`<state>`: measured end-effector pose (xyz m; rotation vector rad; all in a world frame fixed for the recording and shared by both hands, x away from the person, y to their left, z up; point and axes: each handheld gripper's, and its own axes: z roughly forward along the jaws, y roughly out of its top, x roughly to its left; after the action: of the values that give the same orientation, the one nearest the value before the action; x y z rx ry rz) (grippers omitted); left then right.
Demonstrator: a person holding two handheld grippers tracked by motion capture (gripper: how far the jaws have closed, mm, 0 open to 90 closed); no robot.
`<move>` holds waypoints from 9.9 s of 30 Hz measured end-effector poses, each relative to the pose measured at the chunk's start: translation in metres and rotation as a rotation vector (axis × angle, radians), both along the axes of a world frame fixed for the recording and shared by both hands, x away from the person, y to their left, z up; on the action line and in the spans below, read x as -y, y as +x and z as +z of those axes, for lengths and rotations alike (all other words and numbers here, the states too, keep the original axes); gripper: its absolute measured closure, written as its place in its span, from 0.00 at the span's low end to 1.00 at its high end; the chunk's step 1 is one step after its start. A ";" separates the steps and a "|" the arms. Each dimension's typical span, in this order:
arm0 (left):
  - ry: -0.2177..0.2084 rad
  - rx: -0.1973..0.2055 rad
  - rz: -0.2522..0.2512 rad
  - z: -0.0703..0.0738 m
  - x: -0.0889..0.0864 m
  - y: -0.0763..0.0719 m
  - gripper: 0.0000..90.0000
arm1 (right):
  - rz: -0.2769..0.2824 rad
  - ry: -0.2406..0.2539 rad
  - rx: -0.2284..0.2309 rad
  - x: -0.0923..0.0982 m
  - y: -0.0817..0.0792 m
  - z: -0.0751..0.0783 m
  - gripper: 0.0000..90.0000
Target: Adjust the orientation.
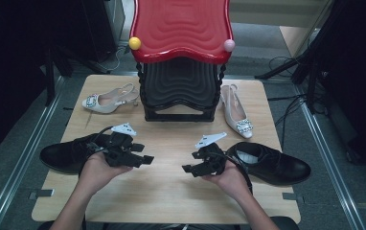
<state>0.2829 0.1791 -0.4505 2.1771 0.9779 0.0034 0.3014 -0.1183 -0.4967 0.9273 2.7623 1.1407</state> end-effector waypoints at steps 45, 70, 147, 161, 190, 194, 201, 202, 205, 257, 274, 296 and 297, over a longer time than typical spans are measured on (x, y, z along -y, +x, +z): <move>0.011 -0.013 0.018 -0.003 -0.008 0.000 0.39 | 0.008 0.002 -0.003 0.000 0.001 0.000 0.39; 0.085 0.001 0.235 0.014 -0.062 -0.011 0.46 | 0.066 -0.003 -0.005 -0.017 0.007 0.000 0.39; 0.082 -0.108 0.002 0.014 0.086 0.027 0.89 | -0.068 0.057 -0.004 0.025 0.003 0.011 0.41; 0.115 -0.115 -0.094 -0.013 0.122 0.031 0.86 | -0.118 0.049 -0.008 0.038 -0.007 0.007 0.41; 0.038 0.001 0.019 0.022 0.042 0.001 0.53 | -0.096 0.086 0.036 0.029 0.002 0.014 0.73; 0.031 0.014 0.057 0.019 0.027 -0.004 0.69 | -0.089 0.082 0.038 0.025 0.007 0.016 0.87; 0.020 0.025 0.124 0.009 -0.005 -0.015 0.97 | -0.082 0.071 0.041 0.016 0.016 0.017 1.00; 0.020 0.025 0.124 0.009 -0.005 -0.015 1.00 | -0.082 0.071 0.041 0.016 0.016 0.017 1.00; 0.025 -0.017 0.155 -0.004 -0.017 -0.014 1.00 | -0.093 0.066 0.056 0.013 0.022 0.016 1.00; -0.005 -0.083 0.105 -0.041 -0.024 0.022 1.00 | -0.041 0.048 0.032 0.002 -0.016 0.011 1.00; -0.010 -0.074 0.145 -0.041 -0.035 0.008 1.00 | -0.058 0.052 0.037 -0.002 0.010 0.010 0.99; -0.027 -0.101 0.113 -0.055 -0.022 0.004 1.00 | 0.003 0.034 -0.001 -0.021 0.010 0.007 1.00; -0.021 -0.103 0.105 -0.055 -0.021 0.004 1.00 | 0.010 0.038 -0.009 -0.022 0.007 0.006 1.00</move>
<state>0.2873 0.2005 -0.5055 2.1217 1.1437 -0.0697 0.3080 -0.0965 -0.4904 0.9253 2.7647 1.1976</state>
